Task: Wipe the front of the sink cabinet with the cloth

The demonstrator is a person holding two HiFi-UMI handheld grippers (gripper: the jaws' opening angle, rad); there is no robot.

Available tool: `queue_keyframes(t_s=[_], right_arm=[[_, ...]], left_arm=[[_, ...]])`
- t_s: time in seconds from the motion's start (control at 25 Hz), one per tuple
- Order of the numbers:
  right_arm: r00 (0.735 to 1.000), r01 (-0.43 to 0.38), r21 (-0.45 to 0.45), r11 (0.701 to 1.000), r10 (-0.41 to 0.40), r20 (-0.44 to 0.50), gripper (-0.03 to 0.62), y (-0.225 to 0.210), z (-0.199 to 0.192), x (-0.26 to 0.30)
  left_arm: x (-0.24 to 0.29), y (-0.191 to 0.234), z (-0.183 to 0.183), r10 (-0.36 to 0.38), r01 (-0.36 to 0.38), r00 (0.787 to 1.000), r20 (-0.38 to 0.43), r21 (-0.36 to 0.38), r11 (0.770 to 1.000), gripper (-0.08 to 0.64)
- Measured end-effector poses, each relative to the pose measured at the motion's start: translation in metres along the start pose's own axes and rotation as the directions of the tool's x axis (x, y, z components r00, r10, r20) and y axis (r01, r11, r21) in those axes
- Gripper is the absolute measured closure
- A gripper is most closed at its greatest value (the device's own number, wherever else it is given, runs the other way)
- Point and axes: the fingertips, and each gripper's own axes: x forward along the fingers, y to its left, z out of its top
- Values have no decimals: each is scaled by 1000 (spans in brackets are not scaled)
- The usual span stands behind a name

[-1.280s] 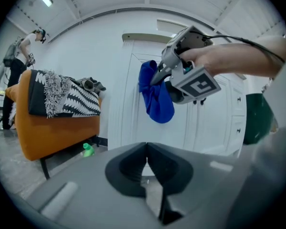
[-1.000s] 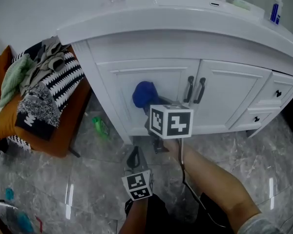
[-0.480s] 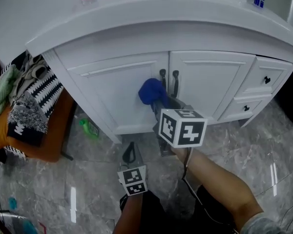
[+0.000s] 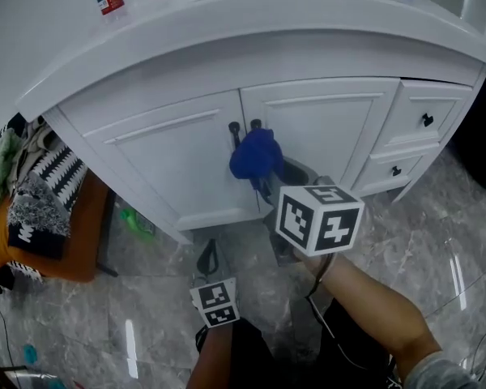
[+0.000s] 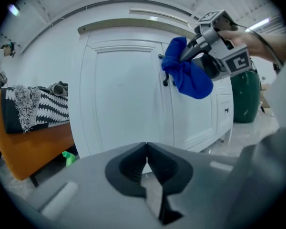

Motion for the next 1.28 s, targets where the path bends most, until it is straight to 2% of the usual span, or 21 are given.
queue_keyframes(t_s=[0.16,0.36,0.64,0.84,1.0,1.28], right_arm=[[998,51,31,998,-52,21,538,-28,7,-4],[994,110,5,994,-110,14,537,-69,22,-1],[982,186,-95,978,-187,3,537,-122,28,-26],[965,258,-114,959,-260,-7,537,-172,28,-47],[947,318,-98,943,-321,-16,537,-208,19,-60],[935,336,-135,932,-347,-70,534,-231,-26,-54]], left_arm=[[4,-8,1,-16,16,1000,-2,14,1000,549],[6,-16,0,-23,23,1000,-12,43,999,549],[13,-29,-1,-38,40,999,-30,63,997,549],[16,-33,-3,-47,50,998,-38,79,996,549],[18,-38,-5,-58,61,997,-45,81,995,549],[17,-36,-6,-58,62,997,-48,80,995,549]])
